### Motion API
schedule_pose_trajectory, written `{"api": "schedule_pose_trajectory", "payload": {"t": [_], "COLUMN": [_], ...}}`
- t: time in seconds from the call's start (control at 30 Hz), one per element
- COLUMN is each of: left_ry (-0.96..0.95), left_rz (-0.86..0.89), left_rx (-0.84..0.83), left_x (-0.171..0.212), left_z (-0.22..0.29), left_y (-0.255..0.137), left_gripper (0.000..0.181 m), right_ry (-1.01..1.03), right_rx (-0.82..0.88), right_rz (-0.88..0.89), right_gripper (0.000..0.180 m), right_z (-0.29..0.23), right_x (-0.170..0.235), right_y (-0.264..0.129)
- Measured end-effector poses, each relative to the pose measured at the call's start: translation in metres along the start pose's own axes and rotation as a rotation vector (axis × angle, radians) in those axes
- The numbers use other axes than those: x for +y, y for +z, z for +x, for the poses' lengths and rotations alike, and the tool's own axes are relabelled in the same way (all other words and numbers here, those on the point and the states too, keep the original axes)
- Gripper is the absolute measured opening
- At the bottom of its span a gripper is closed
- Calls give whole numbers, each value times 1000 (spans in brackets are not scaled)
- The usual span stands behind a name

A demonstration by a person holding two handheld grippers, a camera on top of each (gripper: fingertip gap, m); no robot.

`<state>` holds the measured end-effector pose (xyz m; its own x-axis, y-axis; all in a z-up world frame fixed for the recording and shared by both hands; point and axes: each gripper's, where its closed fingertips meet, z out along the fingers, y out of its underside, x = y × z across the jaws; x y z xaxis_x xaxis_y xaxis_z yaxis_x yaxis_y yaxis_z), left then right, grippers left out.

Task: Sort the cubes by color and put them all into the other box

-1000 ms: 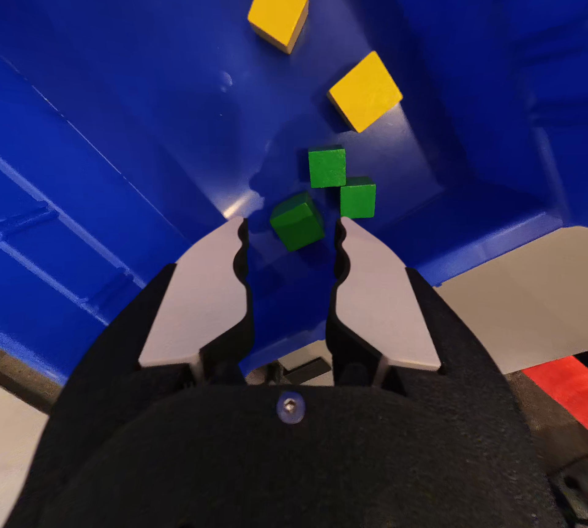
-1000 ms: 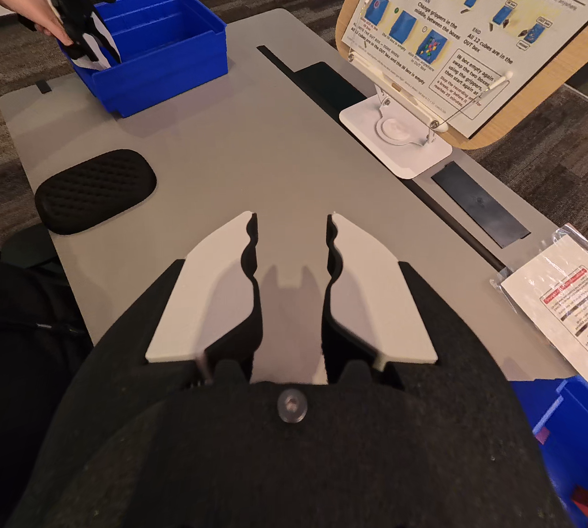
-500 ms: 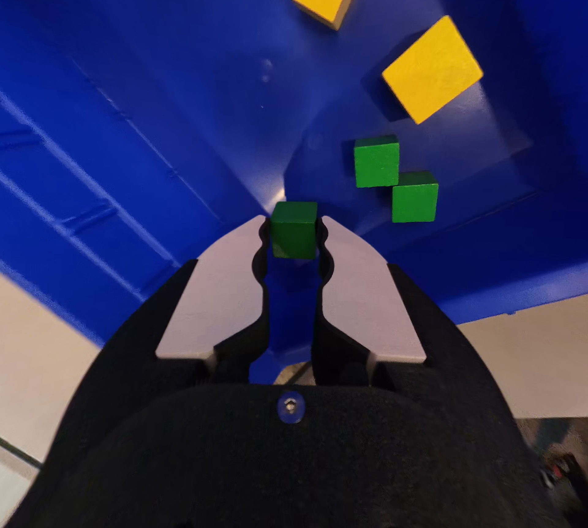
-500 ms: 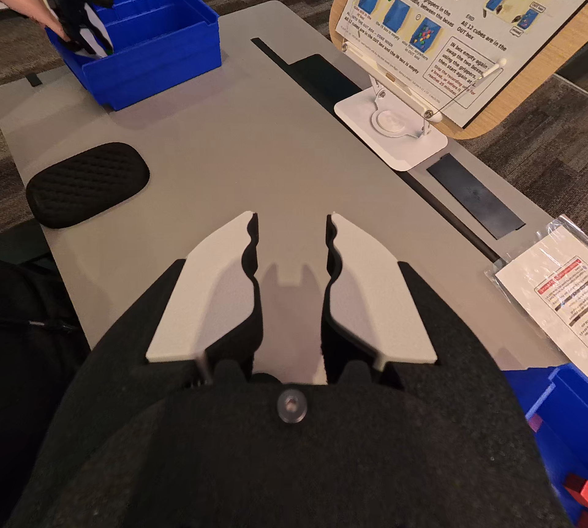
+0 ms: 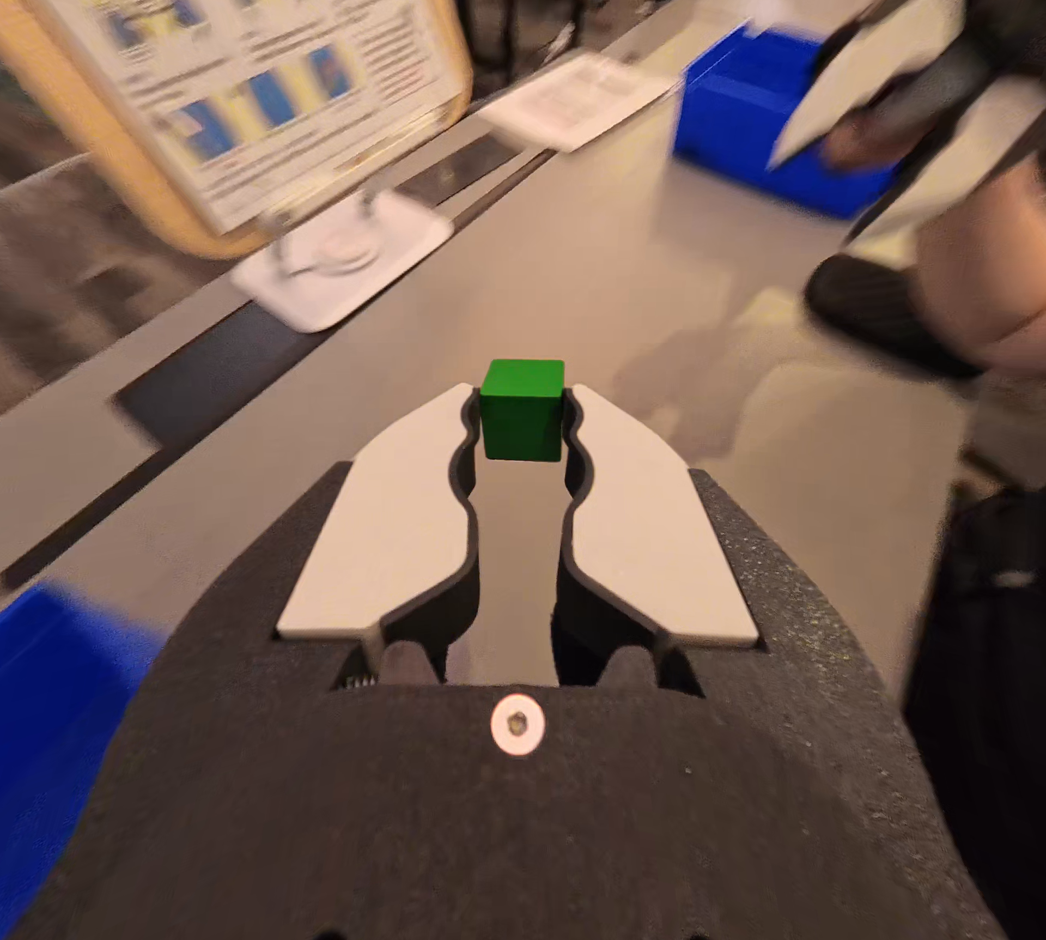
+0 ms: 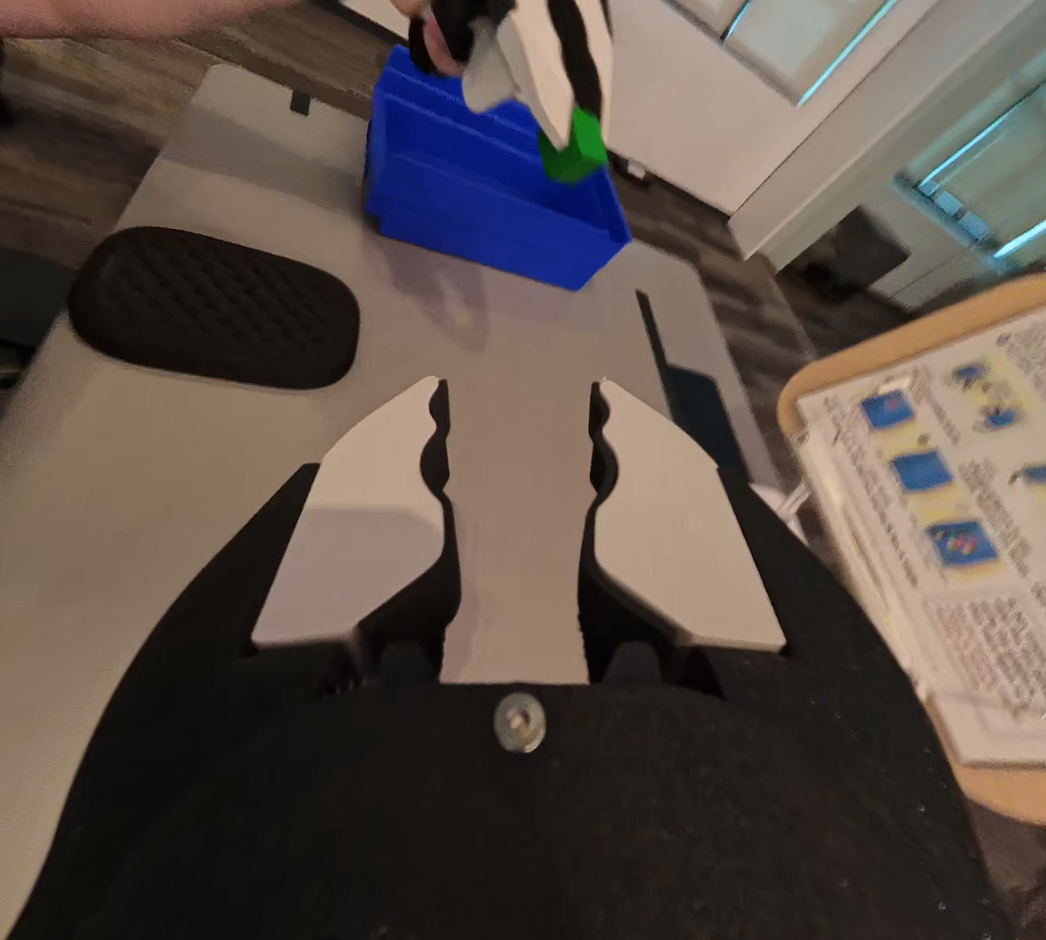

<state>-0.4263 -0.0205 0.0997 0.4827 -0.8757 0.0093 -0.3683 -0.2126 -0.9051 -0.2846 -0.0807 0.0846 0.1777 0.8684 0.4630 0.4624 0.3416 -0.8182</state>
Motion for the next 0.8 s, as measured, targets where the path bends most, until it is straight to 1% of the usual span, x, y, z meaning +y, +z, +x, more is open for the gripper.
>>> {"api": "schedule_pose_trajectory", "payload": {"t": [0.1, 0.2, 0.27, 0.3, 0.37, 0.47, 0.6, 0.7, 0.8], "left_ry": [-89, -155, -192, -207, -229, -268, -296, -330, -330], "left_rz": [74, 76, 74, 71, 63, 54, 44, 34, 70], "left_rx": [181, 354, 418, 449, 484, 532, 573, 598, 620], "left_x": [-31, -45, -51, -53, -56, -59, -59, -57, -57], "left_z": [50, 88, 103, 109, 116, 122, 127, 126, 124], "left_y": [39, 65, 77, 81, 88, 93, 98, 98, 93], "left_gripper": [27, 27, 27, 27, 27, 27, 27, 27, 30], "right_ry": [-103, -162, -198, -220, -227, -220, -266, -271, -243], "right_rx": [107, 277, 321, 313, 295, 278, 301, 302, 244], "right_rz": [109, 203, 237, 221, 185, 213, 205, 209, 212], "right_gripper": [49, 49, 48, 45, 47, 46, 30, 28, 28], "right_z": [-1, 16, 20, 19, 18, 18, 19, 19, 15], "right_x": [-15, -25, -25, -22, -13, -12, -9, -8, -9], "right_y": [15, 1, -9, -9, -7, -5, -4, -3, -3]}}
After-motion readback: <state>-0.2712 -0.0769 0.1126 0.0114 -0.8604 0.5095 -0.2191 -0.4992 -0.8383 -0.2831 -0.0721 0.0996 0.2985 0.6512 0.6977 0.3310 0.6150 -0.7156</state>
